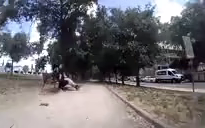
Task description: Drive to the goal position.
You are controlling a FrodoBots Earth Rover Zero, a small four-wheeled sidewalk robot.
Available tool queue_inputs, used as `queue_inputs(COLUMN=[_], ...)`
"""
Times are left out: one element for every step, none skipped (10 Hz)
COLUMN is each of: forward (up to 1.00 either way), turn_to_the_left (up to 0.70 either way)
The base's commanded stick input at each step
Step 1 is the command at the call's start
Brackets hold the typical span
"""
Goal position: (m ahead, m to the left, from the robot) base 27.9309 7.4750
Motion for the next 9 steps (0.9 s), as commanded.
queue_inputs(forward=[1.0, 1.0, 1.0, 1.0, 1.0, 1.0, 1.0, 1.0, 1.0], turn_to_the_left=[0.0, 0.0, 0.0, 0.0, 0.0, 0.0, 0.0, 0.0, 0.0])
